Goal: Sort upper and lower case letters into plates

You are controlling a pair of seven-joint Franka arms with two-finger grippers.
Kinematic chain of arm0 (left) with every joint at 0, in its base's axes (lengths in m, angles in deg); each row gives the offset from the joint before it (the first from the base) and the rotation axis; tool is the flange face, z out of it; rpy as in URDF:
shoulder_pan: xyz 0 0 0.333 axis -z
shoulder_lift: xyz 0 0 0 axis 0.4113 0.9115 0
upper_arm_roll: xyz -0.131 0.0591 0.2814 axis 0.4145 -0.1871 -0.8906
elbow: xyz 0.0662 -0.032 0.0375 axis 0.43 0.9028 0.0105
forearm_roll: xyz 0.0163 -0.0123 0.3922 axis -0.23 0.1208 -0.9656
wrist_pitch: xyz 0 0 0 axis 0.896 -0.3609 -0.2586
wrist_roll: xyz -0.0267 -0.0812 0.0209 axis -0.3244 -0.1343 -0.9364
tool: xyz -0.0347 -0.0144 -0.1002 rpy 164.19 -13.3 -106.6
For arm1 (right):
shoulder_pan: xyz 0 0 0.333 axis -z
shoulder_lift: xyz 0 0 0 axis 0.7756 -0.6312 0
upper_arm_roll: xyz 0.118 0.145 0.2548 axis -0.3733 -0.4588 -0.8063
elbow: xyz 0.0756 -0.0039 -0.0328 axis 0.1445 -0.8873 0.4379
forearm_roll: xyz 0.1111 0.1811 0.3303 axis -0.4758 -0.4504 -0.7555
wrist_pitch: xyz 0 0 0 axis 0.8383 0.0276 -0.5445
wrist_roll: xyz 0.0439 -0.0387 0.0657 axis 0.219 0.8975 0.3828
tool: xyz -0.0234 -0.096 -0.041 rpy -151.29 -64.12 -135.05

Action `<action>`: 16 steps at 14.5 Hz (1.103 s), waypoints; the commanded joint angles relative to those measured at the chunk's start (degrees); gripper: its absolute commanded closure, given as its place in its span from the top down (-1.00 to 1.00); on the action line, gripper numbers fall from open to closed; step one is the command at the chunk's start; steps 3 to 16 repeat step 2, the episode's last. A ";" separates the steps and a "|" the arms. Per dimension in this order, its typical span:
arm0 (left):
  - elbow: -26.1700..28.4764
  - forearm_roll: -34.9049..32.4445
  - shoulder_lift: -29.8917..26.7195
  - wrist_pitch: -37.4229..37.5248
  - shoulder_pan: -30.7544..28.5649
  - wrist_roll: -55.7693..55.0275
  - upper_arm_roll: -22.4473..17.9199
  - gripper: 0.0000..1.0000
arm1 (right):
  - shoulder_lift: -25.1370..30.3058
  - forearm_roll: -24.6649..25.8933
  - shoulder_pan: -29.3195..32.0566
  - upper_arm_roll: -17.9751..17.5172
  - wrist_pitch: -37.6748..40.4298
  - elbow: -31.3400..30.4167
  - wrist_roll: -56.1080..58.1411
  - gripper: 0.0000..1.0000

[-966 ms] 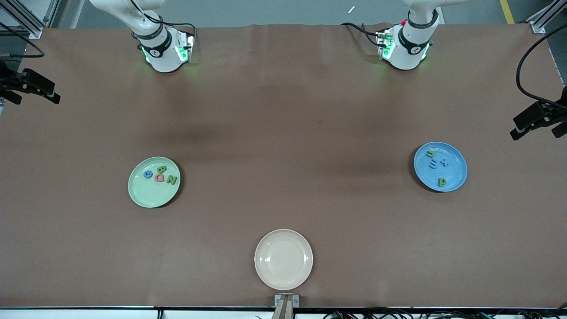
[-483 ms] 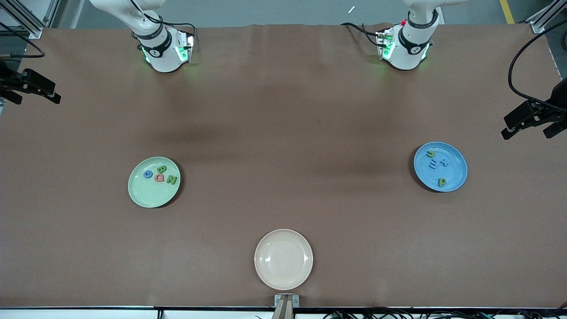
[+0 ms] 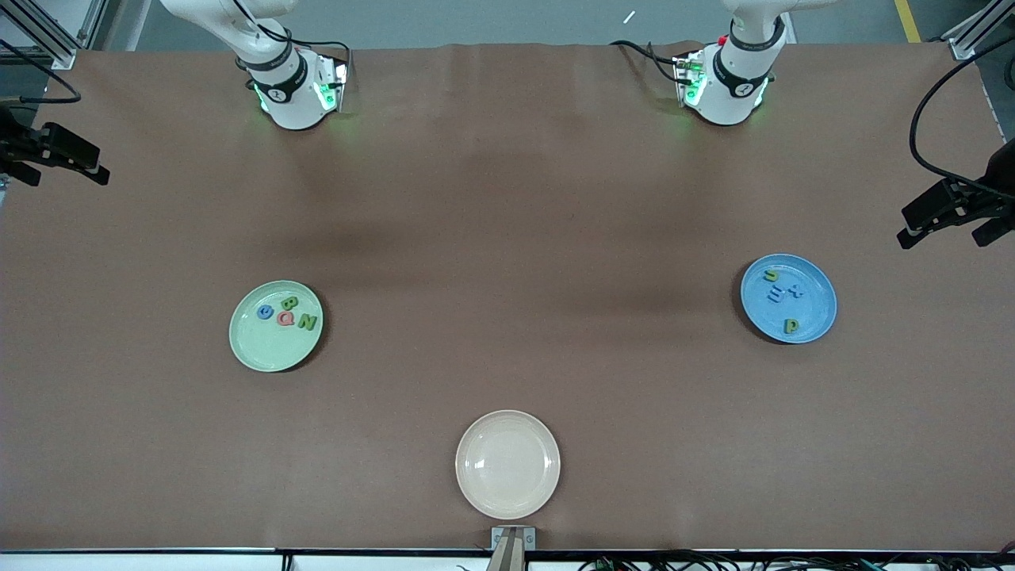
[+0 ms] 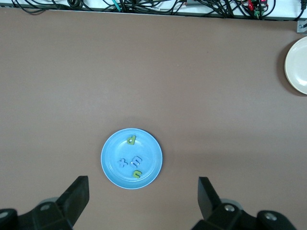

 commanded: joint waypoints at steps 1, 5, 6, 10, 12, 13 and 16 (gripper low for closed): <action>1.28 0.71 -2.12 1.41 -0.27 0.46 0.24 1.00 | 1.80 0.00 -0.45 0.10 -0.19 -1.88 -1.16 1.00; 1.28 0.71 -2.20 1.41 -0.27 0.46 0.24 1.00 | 1.80 0.00 -0.45 0.10 -0.19 -1.88 -1.16 1.00; 1.28 0.71 -2.20 1.41 -0.27 0.46 0.24 1.00 | 1.80 0.00 -0.45 0.10 -0.19 -1.88 -1.16 1.00; 1.28 0.71 -2.20 1.41 -0.27 0.46 0.24 1.00 | 1.80 0.00 -0.45 0.10 -0.19 -1.88 -1.16 1.00; 1.28 0.71 -2.20 1.41 -0.27 0.46 0.24 1.00 | 1.80 0.00 -0.45 0.10 -0.19 -1.88 -1.16 1.00; 1.28 0.71 -2.20 1.41 -0.27 0.46 0.24 1.00 | 1.80 0.00 -0.45 0.10 -0.19 -1.88 -1.16 1.00; 1.28 0.71 -2.20 1.41 -0.27 0.46 0.24 1.00 | 1.80 0.00 -0.45 0.10 -0.19 -1.88 -1.16 1.00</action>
